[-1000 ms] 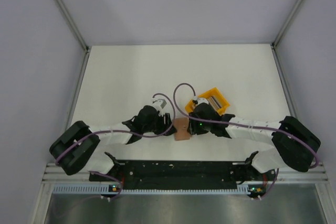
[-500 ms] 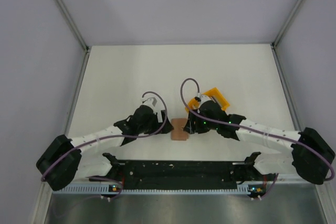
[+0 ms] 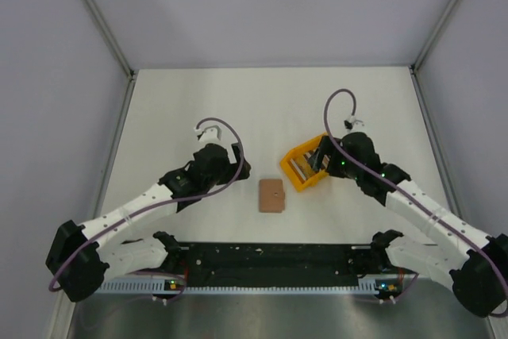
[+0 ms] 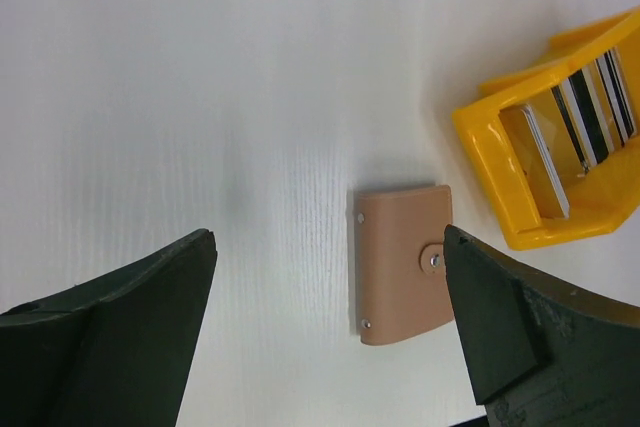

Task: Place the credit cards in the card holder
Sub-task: Reset both arms

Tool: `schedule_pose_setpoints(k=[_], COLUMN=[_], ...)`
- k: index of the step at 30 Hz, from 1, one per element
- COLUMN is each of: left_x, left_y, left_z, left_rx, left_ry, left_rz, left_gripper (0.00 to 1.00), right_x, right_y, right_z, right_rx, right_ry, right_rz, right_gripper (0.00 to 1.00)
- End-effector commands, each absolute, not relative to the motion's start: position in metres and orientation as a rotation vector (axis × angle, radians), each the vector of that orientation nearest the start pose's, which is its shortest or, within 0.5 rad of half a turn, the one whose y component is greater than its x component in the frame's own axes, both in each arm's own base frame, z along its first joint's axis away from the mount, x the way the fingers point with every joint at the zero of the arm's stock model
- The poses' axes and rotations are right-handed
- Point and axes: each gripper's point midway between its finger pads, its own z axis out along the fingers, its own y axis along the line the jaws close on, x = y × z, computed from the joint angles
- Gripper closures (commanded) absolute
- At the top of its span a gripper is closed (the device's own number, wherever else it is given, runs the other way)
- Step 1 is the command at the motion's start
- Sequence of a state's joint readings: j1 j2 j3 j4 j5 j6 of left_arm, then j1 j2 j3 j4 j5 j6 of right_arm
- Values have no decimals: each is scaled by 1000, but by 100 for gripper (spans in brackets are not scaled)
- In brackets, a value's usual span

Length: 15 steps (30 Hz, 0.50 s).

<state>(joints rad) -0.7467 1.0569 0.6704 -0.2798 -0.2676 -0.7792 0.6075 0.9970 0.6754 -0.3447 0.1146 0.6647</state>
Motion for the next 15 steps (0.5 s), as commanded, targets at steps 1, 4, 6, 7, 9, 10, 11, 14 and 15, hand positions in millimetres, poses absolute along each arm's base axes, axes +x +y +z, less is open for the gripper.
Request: schedule_pose_setpoints(k=[1, 4, 6, 7, 9, 10, 11, 14, 15], left_x=[261, 261, 262, 263, 267, 268, 273, 282, 284], left_y=[-184, -176, -174, -172, -170, -169, -168, -169, -167], left_z=[141, 135, 132, 131, 129, 127, 127, 129, 130], left_rx=[-203, -219, -231, -240, -258, -263, -263, -272, -257], left_ry=[2221, 2232, 2230, 2230, 2220, 2223, 2221, 2225, 2218], left_rz=[-393, -356, -349, -345, -345, -350, -361, -423, -411], left_gripper=[2, 2, 2, 2, 2, 2, 2, 2, 2], right_x=[273, 279, 279, 279, 277, 276, 274, 271, 270], right_y=[124, 81, 57, 47, 30, 24, 16, -5, -11], right_z=[168, 170, 165, 161, 151, 147, 142, 132, 131], right_rx=[297, 383, 432, 456, 508, 520, 553, 630, 647], right_ry=[2168, 2119, 2100, 2100, 2097, 2095, 2088, 2055, 2041], right_rz=[474, 337, 247, 203, 110, 70, 17, -108, -146], right_gripper=[11, 5, 1, 1, 1, 1, 1, 1, 1])
